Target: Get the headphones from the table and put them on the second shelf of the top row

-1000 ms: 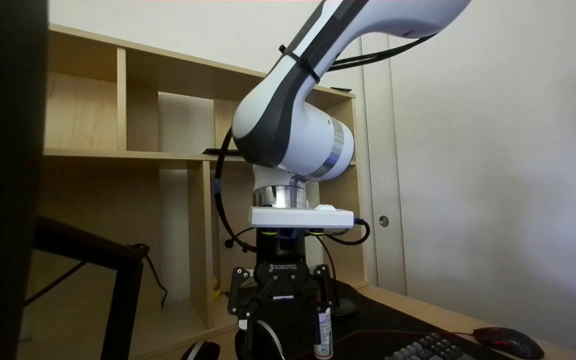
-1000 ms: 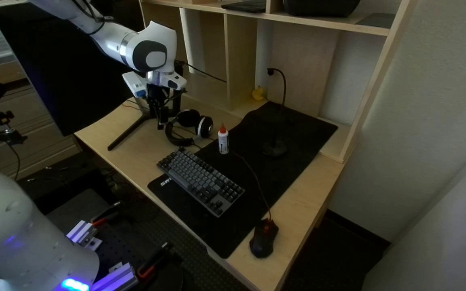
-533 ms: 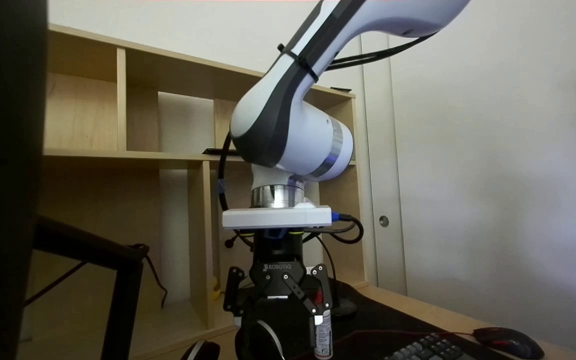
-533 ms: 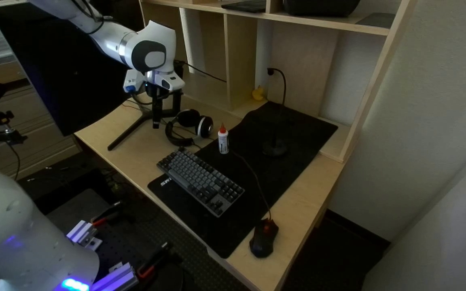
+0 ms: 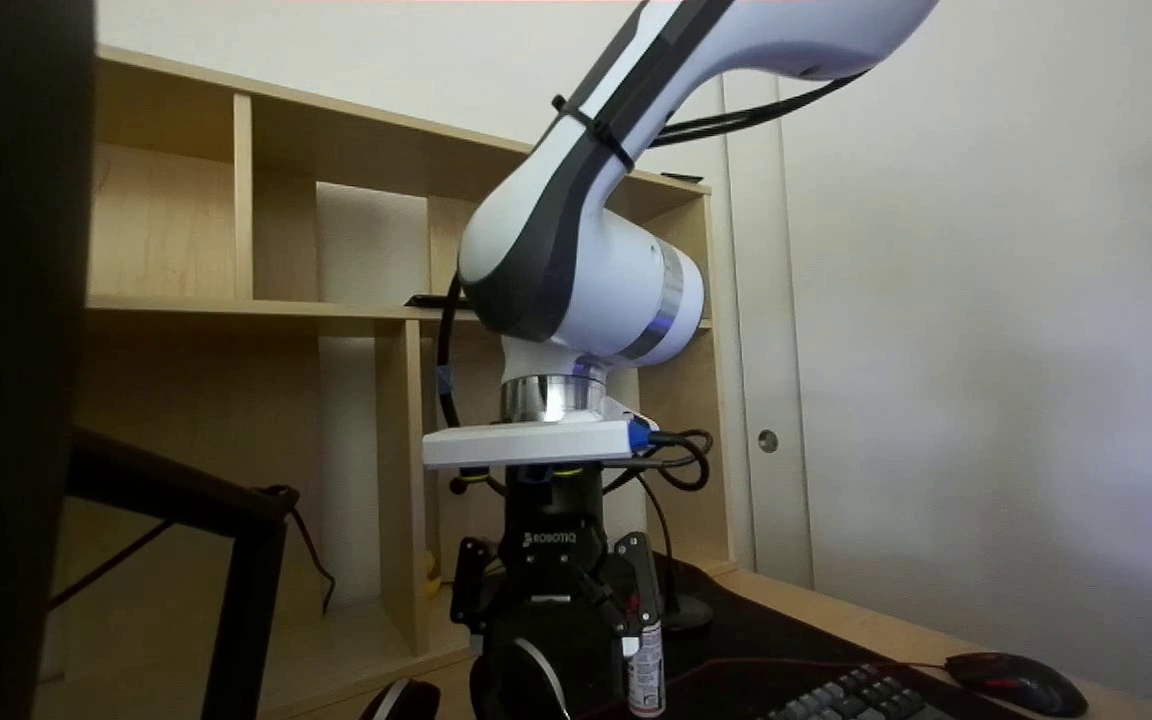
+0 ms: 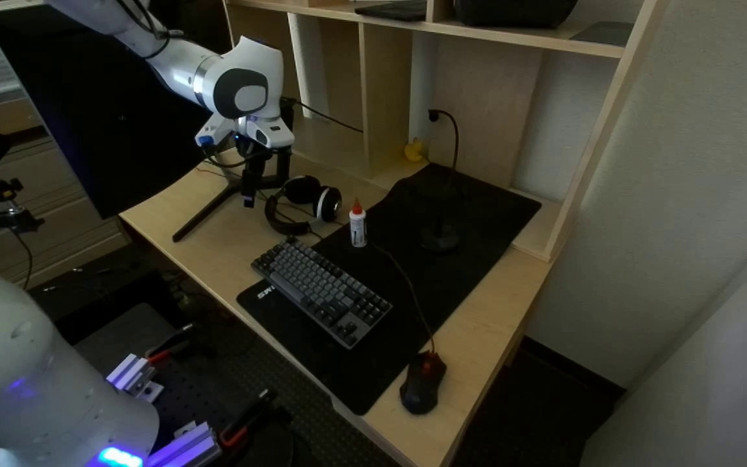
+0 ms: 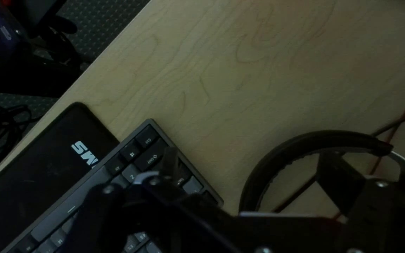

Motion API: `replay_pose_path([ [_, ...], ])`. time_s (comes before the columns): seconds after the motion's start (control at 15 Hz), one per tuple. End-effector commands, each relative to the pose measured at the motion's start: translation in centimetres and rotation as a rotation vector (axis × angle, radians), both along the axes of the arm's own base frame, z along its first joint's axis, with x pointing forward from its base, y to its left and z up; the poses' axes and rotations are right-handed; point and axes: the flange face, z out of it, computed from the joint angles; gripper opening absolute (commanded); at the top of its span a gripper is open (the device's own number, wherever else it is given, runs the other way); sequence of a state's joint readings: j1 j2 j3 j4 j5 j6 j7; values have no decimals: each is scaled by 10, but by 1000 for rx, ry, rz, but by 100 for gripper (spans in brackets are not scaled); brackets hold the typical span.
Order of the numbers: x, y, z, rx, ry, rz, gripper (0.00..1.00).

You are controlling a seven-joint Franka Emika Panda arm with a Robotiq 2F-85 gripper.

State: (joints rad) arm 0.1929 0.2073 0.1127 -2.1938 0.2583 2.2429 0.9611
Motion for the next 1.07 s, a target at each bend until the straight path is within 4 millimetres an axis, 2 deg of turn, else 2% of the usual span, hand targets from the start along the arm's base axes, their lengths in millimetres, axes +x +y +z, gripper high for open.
replay_pose_path([
  [0.0,25,-3,-64,-31,10,-112,100],
  [0.13,23,1,-87,-15,-10,-140,100],
  [0.2,16,-5,-66,-23,6,-112,100],
  [0.27,16,-5,-80,-27,13,-115,100],
  [0.33,15,-5,-84,-28,20,-115,100],
  [0.6,18,-4,-70,-22,-1,-114,100],
  [1.0,19,-5,-69,-40,-7,-176,100],
])
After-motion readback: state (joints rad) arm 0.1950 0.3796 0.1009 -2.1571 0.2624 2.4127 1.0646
